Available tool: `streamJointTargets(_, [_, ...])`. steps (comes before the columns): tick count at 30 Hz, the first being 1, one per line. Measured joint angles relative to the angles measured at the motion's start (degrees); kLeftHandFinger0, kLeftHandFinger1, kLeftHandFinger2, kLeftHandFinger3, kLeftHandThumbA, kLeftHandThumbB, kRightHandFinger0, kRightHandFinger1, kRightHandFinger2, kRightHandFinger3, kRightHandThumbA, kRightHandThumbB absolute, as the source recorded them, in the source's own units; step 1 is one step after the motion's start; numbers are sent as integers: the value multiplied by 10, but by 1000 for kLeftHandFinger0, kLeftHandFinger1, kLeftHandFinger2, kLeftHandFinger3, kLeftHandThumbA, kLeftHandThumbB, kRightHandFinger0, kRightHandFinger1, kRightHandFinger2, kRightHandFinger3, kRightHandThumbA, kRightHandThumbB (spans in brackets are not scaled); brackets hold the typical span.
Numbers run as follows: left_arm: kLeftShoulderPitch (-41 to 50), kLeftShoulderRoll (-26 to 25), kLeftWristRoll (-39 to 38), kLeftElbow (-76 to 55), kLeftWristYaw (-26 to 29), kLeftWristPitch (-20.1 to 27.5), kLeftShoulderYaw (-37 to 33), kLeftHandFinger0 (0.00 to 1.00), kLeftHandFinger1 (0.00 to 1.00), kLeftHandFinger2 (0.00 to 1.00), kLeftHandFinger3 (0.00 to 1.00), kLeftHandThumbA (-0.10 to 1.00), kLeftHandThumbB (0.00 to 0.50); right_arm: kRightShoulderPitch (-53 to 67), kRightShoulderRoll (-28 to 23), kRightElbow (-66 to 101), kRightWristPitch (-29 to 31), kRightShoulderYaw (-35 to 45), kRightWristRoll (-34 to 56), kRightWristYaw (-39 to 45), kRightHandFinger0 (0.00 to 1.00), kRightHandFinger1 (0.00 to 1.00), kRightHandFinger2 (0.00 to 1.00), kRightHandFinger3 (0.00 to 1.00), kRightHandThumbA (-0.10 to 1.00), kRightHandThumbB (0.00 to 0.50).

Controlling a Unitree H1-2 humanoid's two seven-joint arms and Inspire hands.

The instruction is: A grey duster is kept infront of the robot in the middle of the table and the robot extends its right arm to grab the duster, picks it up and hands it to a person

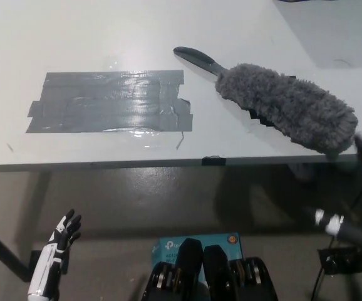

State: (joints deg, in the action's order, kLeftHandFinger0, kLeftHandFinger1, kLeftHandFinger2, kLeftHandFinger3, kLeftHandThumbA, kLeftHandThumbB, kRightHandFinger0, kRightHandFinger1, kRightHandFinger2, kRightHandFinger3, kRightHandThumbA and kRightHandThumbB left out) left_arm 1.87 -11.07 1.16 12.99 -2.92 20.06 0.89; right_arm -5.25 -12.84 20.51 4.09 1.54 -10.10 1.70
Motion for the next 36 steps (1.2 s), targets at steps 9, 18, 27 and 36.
streamJointTargets(9, [0, 0, 0, 0, 0, 0, 0, 1000, 1000, 1000, 1000, 1000, 446, -220, -80, -64, -116, -27, -49, 46, 1000, 1000, 1000, 1000, 797, 390])
streamJointTargets(18, [-10, 0, 0, 0, 0, 0, -1, 1000, 1000, 1000, 1000, 1000, 431, -378, -84, -268, -215, -109, -91, 91, 1000, 1000, 1000, 1000, 857, 416])
streamJointTargets(27, [-17, 0, 3, 0, 0, 1, -2, 1000, 1000, 1000, 1000, 1000, 435, -496, -64, -555, -265, -180, -115, 118, 1000, 1000, 1000, 1000, 1000, 483])
streamJointTargets(36, [-24, 0, 5, -1, -2, 4, -2, 1000, 1000, 1000, 1000, 1000, 432, -567, -34, -758, -269, -210, -120, 134, 1000, 1000, 1000, 1000, 1000, 500])
